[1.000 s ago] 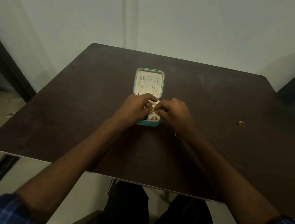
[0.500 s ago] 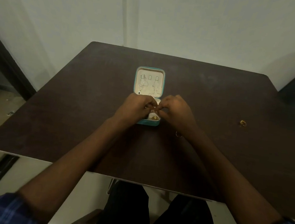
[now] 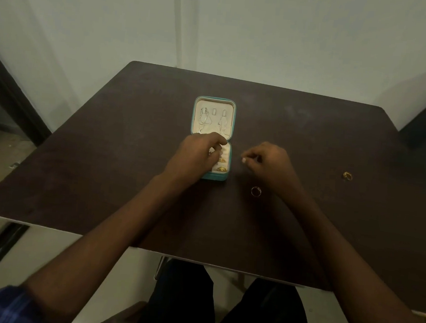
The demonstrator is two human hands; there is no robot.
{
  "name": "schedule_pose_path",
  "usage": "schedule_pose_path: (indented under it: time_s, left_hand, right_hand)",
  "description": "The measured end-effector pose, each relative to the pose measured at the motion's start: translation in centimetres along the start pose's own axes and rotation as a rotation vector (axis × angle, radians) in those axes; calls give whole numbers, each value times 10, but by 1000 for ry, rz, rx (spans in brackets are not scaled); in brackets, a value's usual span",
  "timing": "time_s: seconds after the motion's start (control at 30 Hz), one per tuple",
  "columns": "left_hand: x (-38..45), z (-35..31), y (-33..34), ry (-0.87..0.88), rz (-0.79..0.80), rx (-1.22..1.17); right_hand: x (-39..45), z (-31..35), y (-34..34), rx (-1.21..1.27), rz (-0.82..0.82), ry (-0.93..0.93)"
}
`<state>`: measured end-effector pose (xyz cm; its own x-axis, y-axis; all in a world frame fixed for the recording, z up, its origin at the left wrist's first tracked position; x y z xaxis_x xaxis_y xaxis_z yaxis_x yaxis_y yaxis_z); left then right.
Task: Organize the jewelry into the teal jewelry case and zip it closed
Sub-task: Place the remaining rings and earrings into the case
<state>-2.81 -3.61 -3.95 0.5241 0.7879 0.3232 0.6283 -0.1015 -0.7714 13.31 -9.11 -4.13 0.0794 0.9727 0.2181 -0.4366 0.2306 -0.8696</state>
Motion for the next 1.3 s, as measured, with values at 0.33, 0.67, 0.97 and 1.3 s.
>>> schedule_pose_path:
  time_s: [0.33,0.67,0.97,1.3]
  left_hand:
    - [-21,-49,34,227,45,40]
    - [-38,-56,59,38,166,-148]
    - [-27,-44,42,-104,152,-417]
    - [0,-12,2,-135,23,-301]
  right_hand:
    - [-49,-23,-14,-60,174,-43]
    - [-63,-29,-4,31,-8,-49]
    - [-56,-27,-7,377,-144,40]
    - [-7,6,-3,488,-125,-47]
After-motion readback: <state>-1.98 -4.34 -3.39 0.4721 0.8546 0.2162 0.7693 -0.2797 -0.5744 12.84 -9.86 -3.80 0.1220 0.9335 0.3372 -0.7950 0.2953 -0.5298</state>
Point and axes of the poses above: each hand's wrist, its own x-axis towards the middle knuckle, its own y-axis out of the palm, z = x × y, the point moved 3 cm from there along x, towards the middle knuckle
